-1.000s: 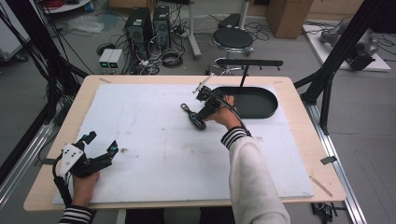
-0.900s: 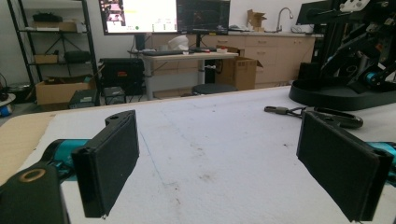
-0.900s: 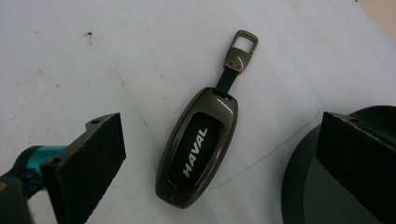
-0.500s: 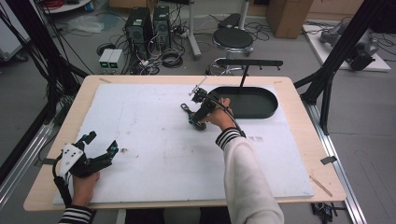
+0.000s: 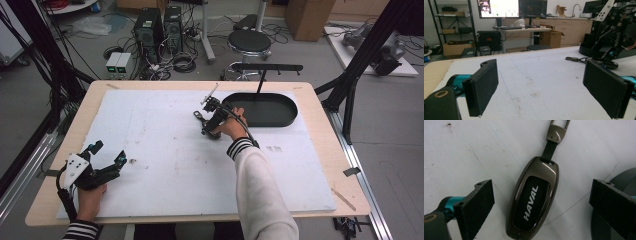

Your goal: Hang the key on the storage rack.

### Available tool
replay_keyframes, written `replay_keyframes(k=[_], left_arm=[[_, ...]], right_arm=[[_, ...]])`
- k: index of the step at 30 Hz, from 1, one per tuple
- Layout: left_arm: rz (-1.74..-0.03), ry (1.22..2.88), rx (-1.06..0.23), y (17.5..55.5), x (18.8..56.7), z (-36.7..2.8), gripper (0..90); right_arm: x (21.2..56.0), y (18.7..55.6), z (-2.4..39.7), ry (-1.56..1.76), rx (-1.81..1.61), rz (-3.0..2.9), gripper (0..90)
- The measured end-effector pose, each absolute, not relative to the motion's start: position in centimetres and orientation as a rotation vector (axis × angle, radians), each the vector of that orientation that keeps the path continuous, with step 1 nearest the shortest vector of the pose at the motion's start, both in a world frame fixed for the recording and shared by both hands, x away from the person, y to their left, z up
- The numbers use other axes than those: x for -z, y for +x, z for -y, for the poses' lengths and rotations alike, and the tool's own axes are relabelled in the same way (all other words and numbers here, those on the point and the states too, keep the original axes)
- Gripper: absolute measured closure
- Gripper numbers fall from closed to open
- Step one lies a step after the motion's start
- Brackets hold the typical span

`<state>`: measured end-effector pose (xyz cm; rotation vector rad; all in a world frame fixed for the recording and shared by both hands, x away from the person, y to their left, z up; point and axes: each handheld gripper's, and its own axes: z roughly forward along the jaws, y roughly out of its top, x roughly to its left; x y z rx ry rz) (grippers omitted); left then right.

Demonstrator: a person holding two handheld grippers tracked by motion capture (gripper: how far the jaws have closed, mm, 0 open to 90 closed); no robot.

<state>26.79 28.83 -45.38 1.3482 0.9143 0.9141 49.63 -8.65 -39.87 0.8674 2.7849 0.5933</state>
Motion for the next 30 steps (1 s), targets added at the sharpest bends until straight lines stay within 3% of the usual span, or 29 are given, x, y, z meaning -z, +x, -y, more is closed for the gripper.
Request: replay_keyframes(k=[18, 30], left_arm=[[-0.917, 1.35, -0.914, 26.8, 45.4, -28.8, 13.5], [-0.918, 1.353, -0.914, 26.8, 45.4, -28.9, 13.5]], right_arm=[[41.2, 50.1, 8.3, 0.963, -0.532, -2.824, 17.0], [41.3, 50.4, 8.0, 1.02, -0.509, -2.816, 30.7]])
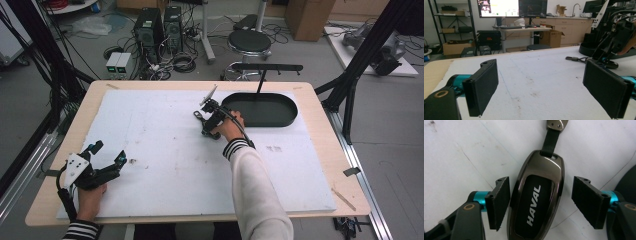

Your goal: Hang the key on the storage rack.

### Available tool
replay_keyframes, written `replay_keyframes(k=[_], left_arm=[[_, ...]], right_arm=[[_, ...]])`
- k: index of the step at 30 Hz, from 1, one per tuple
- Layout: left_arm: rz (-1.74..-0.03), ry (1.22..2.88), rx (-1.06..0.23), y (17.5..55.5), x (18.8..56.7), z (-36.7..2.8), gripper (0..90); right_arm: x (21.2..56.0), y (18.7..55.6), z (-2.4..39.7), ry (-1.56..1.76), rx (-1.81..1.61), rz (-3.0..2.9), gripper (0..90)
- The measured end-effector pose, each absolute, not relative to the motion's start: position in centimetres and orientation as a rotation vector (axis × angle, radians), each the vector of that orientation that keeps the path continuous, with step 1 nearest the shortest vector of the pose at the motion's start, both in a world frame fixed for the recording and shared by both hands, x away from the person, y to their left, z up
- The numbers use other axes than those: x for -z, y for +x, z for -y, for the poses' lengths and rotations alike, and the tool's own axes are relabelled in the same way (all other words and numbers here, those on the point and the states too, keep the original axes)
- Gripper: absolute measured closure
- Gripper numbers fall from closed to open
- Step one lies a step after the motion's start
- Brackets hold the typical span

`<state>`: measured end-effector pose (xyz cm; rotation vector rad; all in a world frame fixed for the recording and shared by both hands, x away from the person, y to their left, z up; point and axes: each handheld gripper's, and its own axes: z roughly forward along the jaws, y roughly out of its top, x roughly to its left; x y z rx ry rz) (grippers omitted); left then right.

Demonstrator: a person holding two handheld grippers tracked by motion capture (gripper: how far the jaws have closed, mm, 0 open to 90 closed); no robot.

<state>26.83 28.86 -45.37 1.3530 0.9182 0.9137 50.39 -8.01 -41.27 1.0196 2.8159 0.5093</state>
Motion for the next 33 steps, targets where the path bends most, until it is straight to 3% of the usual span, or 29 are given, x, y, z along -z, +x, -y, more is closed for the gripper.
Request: replay_keyframes(k=[3, 8, 21, 33], left_arm=[[-0.918, 1.353, -0.914, 26.8, 45.4, -28.9, 13.5], [-0.918, 1.353, -0.913, 26.8, 45.4, -28.9, 13.5], [-0.921, 1.355, -0.91, 26.9, 45.4, -28.9, 13.5], [-0.916, 1.354, -0.914, 26.8, 45.4, -28.8, 13.5]], right_arm=[[41.5, 50.4, 7.9, 1.029, -0.481, -2.815, 32.3], [41.2, 50.3, 7.7, 1.042, -0.471, -2.812, 47.7], [40.7, 50.3, 7.9, 1.033, -0.483, -2.838, 48.4], [36.7, 49.2, 10.2, 0.969, -0.709, -2.765, 48.5]])
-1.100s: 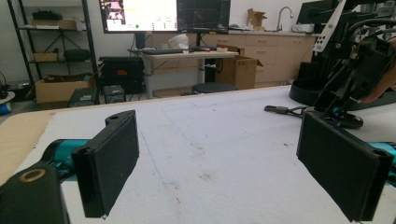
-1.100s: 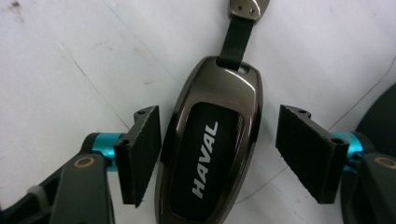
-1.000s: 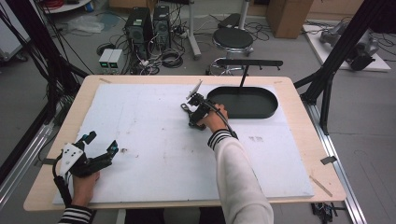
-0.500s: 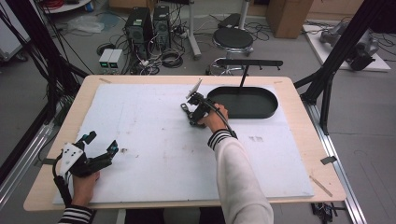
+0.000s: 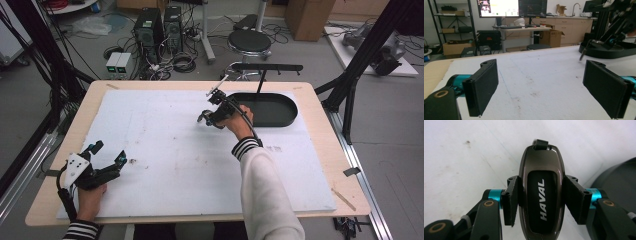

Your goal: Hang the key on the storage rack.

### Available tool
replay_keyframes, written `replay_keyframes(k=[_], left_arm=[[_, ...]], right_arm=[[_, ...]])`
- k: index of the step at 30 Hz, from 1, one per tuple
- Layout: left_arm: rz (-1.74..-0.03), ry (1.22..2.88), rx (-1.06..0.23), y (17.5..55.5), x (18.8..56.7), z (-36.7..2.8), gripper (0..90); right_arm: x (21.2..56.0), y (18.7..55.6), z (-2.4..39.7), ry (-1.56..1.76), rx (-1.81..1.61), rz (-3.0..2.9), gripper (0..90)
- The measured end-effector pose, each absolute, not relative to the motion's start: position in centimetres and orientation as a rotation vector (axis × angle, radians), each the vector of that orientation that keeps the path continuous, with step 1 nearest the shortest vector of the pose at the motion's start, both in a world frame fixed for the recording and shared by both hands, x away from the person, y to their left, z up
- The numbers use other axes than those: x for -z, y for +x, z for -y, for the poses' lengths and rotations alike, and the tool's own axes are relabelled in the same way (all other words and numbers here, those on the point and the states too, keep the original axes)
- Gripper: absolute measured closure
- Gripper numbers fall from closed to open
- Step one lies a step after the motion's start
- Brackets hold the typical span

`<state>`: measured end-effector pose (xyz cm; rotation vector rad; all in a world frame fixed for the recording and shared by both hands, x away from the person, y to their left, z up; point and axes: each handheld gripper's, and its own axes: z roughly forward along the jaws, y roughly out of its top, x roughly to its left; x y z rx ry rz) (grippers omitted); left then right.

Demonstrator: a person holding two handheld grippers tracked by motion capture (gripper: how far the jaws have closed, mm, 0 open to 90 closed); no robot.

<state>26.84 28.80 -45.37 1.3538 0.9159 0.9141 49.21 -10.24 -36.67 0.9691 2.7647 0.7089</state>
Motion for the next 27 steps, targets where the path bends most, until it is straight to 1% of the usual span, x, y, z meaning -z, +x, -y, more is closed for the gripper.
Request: replay_keyframes(k=[5, 15, 22, 27], left_arm=[[-0.914, 1.353, -0.916, 26.8, 45.4, -28.8, 13.5], [-0.91, 1.353, -0.92, 26.8, 45.4, -28.8, 13.5], [-0.908, 1.353, -0.922, 26.7, 45.4, -28.8, 13.5], [-0.907, 1.351, -0.923, 26.7, 45.4, -28.8, 13.5]], right_arm=[[35.1, 48.5, 11.5, 0.976, -0.777, -2.726, 48.4], [31.7, 47.2, 16.1, 1.037, -0.915, -2.587, 48.4], [30.2, 46.4, 19.4, 1.071, -0.975, -2.492, 48.4], [29.8, 46.0, 21.6, 1.089, -1.029, -2.424, 48.3]])
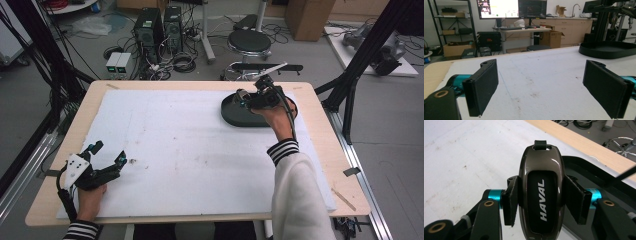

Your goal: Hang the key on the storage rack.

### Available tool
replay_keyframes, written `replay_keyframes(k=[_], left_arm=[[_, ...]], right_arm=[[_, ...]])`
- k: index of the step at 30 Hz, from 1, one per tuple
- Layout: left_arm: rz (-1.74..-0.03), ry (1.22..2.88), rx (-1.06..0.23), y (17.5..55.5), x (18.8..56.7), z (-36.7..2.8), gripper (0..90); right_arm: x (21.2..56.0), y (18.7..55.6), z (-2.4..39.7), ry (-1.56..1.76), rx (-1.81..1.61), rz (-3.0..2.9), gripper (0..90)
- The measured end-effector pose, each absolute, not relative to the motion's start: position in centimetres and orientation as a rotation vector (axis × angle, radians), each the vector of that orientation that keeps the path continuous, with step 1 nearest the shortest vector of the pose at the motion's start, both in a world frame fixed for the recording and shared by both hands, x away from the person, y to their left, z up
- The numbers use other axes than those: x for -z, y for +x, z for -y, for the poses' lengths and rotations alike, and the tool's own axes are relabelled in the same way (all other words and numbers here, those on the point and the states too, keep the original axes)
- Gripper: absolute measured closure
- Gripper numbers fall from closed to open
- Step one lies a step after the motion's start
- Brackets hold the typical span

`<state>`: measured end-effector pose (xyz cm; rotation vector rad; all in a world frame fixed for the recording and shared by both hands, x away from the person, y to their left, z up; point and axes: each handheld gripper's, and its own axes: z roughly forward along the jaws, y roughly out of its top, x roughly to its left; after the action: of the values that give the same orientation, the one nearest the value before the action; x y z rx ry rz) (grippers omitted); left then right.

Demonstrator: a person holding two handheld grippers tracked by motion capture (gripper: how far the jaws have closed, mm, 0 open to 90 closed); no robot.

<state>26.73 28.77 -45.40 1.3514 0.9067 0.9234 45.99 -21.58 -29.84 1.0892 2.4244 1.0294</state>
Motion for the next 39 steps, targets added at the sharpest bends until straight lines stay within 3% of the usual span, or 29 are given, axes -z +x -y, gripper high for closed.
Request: replay_keyframes(k=[16, 39], left_arm=[[-0.905, 1.35, -0.923, 26.7, 45.4, -28.7, 13.5], [-0.907, 1.351, -0.924, 26.7, 45.4, -28.8, 13.5]], right_arm=[[29.1, 45.4, 28.3, 1.235, -1.095, -2.21, 48.3], [27.1, 46.9, 31.7, 1.296, -1.094, -2.062, 48.3]])
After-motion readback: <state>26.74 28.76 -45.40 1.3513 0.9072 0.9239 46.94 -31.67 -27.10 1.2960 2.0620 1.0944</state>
